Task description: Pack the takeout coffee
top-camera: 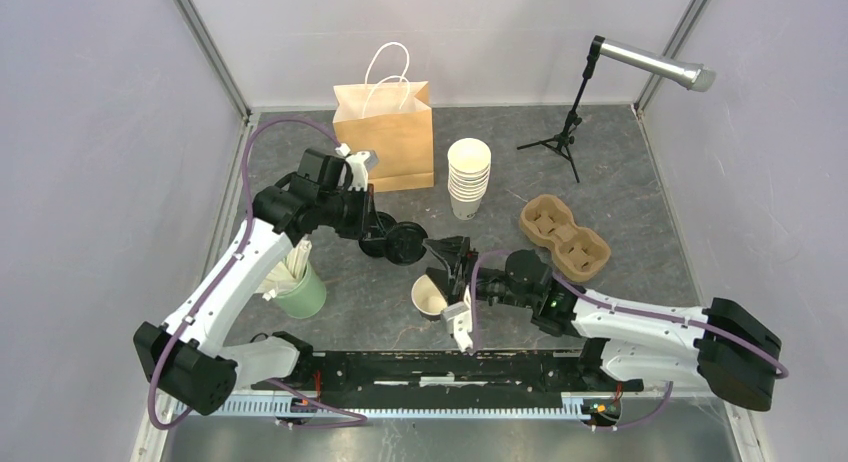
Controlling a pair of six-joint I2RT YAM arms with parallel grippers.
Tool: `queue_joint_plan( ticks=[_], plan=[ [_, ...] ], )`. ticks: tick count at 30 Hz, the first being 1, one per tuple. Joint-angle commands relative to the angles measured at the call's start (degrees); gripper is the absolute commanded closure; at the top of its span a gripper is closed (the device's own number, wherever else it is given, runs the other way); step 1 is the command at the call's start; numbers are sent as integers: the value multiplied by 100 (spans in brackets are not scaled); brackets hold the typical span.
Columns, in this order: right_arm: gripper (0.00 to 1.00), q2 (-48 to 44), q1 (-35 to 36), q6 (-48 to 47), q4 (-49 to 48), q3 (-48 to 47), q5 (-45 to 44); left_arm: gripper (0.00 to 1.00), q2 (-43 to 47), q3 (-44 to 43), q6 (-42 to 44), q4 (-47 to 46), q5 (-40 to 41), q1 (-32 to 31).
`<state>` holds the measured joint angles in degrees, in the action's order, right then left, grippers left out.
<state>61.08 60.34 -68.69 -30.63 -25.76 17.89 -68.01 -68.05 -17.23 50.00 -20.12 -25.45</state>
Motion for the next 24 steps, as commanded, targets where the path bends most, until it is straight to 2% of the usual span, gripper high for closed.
queue_joint_plan(
  ticks=[1,4,6,24],
  plan=[
    [23,196,218,-924,-592,-105,-553,98,164,51,-94,149,-271,23],
    [44,356,335,-1125,-865,-64,-716,98,207,103,-112,160,-316,21],
    [52,436,401,-1235,-1066,3,-839,98,231,106,-122,185,-317,22],
    [76,379,706,-1267,-631,46,-867,98,127,-223,-174,344,-172,20]
  ],
)
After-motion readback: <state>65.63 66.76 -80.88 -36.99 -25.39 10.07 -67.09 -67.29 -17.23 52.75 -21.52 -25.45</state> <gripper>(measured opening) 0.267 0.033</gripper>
